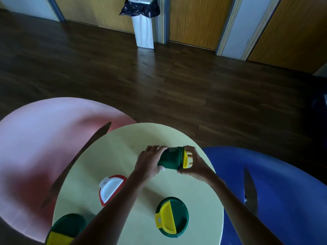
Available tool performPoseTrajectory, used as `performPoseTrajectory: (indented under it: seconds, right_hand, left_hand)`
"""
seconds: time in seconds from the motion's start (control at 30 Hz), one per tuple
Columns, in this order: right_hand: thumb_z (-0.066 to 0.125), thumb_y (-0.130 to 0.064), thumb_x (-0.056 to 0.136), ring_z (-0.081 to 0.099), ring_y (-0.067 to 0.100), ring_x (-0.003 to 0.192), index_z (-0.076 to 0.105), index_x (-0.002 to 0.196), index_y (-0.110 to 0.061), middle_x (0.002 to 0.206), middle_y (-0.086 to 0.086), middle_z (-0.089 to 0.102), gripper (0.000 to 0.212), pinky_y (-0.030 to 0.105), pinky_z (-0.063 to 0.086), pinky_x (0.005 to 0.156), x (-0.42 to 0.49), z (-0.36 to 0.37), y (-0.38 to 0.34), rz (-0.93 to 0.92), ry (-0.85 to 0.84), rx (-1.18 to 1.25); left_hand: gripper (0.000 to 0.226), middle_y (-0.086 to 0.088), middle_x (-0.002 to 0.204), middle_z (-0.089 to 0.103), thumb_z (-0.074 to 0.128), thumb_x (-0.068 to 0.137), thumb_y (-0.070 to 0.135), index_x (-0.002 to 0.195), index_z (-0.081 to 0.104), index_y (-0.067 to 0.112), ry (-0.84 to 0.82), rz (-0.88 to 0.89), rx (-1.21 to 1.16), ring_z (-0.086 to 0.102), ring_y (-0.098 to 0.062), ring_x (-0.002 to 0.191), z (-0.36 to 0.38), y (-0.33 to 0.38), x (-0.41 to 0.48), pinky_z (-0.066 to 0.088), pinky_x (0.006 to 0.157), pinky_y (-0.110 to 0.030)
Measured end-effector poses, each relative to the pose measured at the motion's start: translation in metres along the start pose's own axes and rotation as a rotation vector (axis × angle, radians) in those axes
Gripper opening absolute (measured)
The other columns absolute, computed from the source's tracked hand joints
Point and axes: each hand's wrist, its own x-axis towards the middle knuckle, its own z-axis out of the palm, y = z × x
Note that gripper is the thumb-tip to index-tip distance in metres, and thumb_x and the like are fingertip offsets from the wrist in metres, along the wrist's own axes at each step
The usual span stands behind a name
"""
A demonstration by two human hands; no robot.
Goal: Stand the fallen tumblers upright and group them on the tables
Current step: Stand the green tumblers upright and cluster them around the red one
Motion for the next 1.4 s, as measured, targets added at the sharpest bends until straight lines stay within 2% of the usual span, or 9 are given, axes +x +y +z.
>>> performPoseTrajectory:
  seconds: [0.1,0.27,0.4,0.5,0.63,0.8,0.93,1.13,1.4]
  right_hand:
    - [0.081,-0.022,0.056,0.048,0.012,0.117,0.039,0.126,-0.045,0.128,-0.013,0.046,0.085,0.032,0.049,0.092,-0.001,-0.013,-0.022,-0.089,0.027,-0.067]
    - [0.083,-0.026,0.062,0.033,0.01,0.125,0.036,0.139,-0.033,0.135,-0.008,0.039,0.09,0.028,0.033,0.102,-0.002,-0.035,-0.052,-0.194,0.018,-0.222]
    - [0.085,-0.033,0.057,0.04,0.013,0.125,0.033,0.139,-0.035,0.134,-0.007,0.041,0.097,0.04,0.045,0.1,-0.005,-0.035,-0.046,-0.086,0.045,-0.05]
    - [0.085,-0.035,0.052,0.055,0.014,0.111,0.042,0.128,-0.038,0.117,-0.011,0.053,0.087,0.042,0.054,0.09,-0.009,-0.029,-0.036,-0.005,0.039,0.093]
    - [0.086,-0.018,0.062,0.049,0.009,0.111,0.043,0.126,-0.035,0.111,-0.017,0.052,0.078,0.022,0.046,0.084,-0.014,-0.027,-0.028,-0.033,0.057,0.052]
    - [0.086,-0.025,0.061,0.044,0.01,0.119,0.038,0.13,-0.039,0.125,-0.009,0.05,0.085,0.026,0.04,0.09,-0.017,-0.027,-0.023,-0.052,0.036,-0.02]
    - [0.086,-0.026,0.062,0.042,0.01,0.12,0.036,0.134,-0.037,0.13,-0.008,0.047,0.088,0.014,0.039,0.08,-0.018,-0.027,-0.024,-0.08,0.013,-0.062]
    - [0.081,-0.04,0.056,0.043,0.012,0.124,0.032,0.136,-0.04,0.132,-0.008,0.046,0.094,0.039,0.048,0.097,-0.02,-0.021,-0.027,-0.064,-0.025,-0.038]
    - [0.079,-0.019,0.074,0.05,0.014,0.123,0.03,0.143,-0.022,0.131,-0.003,0.049,0.085,0.04,0.047,0.1,-0.034,-0.014,-0.02,-0.01,0.039,0.084]
  left_hand:
    - [0.093,0.001,0.126,0.05,0.079,0.067,0.033,0.144,0.025,0.033,-0.058,-0.058,-0.138,0.045,-0.02,0.117,-0.005,0.003,0.004,0.05,0.086,-0.04]
    - [0.086,0.0,0.114,0.061,0.081,0.056,0.031,0.13,0.037,0.03,-0.129,-0.127,-0.583,0.06,-0.015,0.103,-0.007,0.009,0.009,0.055,0.085,-0.042]
    - [0.089,0.0,0.117,0.06,0.08,0.053,0.038,0.13,0.037,0.027,-0.089,-0.15,-0.722,0.062,-0.015,0.103,0.0,0.017,0.009,0.057,0.083,-0.04]
    - [0.086,0.001,0.12,0.059,0.082,0.056,0.032,0.13,0.037,0.027,-0.092,-0.16,-0.77,0.061,-0.016,0.109,0.008,0.02,0.007,0.056,0.087,-0.037]
    - [0.074,0.002,0.123,0.06,0.082,0.067,0.021,0.128,0.04,0.026,-0.126,-0.165,-0.794,0.058,-0.01,0.113,0.016,0.021,0.001,0.051,0.082,-0.013]
    - [0.07,0.001,0.126,0.061,0.082,0.07,0.019,0.13,0.048,0.018,-0.107,-0.146,-0.8,0.054,-0.001,0.113,0.01,0.02,-0.002,0.039,0.078,0.002]
    - [0.075,0.008,0.127,0.059,0.082,0.068,0.024,0.133,0.045,0.022,-0.072,-0.115,-0.788,0.053,-0.002,0.116,0.004,0.017,-0.007,0.044,0.081,-0.009]
    - [0.08,-0.003,0.129,0.058,0.082,0.069,0.023,0.136,0.041,0.014,-0.005,-0.156,-0.77,0.056,-0.012,0.116,0.001,0.023,-0.018,0.049,0.082,-0.023]
    - [0.069,-0.011,0.127,0.057,0.075,0.078,0.02,0.138,0.04,0.012,0.149,-0.226,-0.8,0.057,-0.016,0.113,-0.015,0.043,-0.052,0.051,0.084,-0.026]
